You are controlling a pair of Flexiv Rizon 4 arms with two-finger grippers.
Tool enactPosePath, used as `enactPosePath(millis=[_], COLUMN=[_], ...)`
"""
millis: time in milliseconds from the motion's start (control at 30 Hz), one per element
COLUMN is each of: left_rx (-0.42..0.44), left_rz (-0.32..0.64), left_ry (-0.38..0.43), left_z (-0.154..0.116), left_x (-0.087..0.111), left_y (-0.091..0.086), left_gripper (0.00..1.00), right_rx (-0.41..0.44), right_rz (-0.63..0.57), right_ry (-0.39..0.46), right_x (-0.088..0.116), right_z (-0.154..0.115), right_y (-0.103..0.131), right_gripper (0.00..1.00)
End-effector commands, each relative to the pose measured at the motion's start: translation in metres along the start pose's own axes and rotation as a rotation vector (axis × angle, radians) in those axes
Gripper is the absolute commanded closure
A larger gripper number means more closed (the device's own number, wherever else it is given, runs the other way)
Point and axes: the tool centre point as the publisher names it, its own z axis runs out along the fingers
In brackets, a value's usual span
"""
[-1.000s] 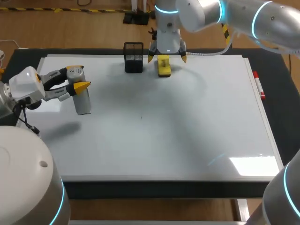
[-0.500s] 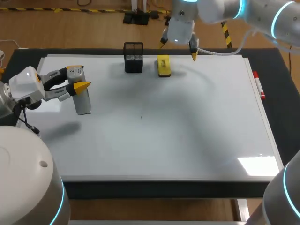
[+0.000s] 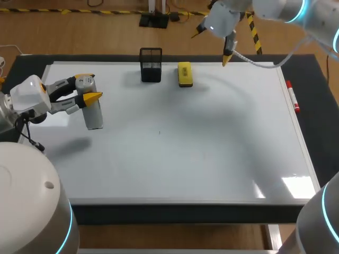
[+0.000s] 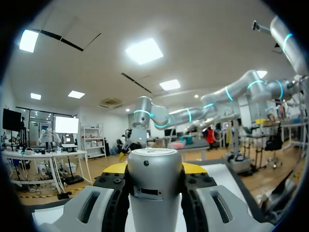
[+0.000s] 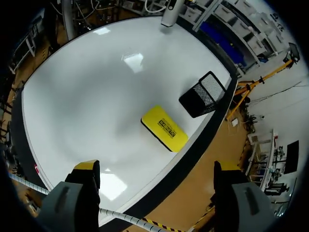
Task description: Pick up the inspection probe, press it on each red-marked spot on the whiteboard one by one, put down the probe, pick up the eraser, and wipe off all the red marks.
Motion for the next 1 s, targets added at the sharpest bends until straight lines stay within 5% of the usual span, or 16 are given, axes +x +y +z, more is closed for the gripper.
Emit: enactPosePath(millis=[33,633,1000], left_rx=[0.000,0.000,0.000], left_rz=[0.001,0.001,0.001], left_ry=[-0.001,-0.001,-0.001], left_z=[0.000,0.000,0.000], left_x=[0.000,0.000,0.000], left_y=[-0.001,-0.001,-0.001], left_gripper=[1.00,1.00,1.00], right_rx=[0.006,0.003,0.003], right_rz=[0.025,0.086,0.086], right_ry=[-0.061,-0.144,-0.144], right_x=[0.009,0.013,0.013], right_z=[-0.016,-0.077,-0.077], right_y=[0.005,0.021,0.021], right_gripper=[0.00,0.00,0.00])
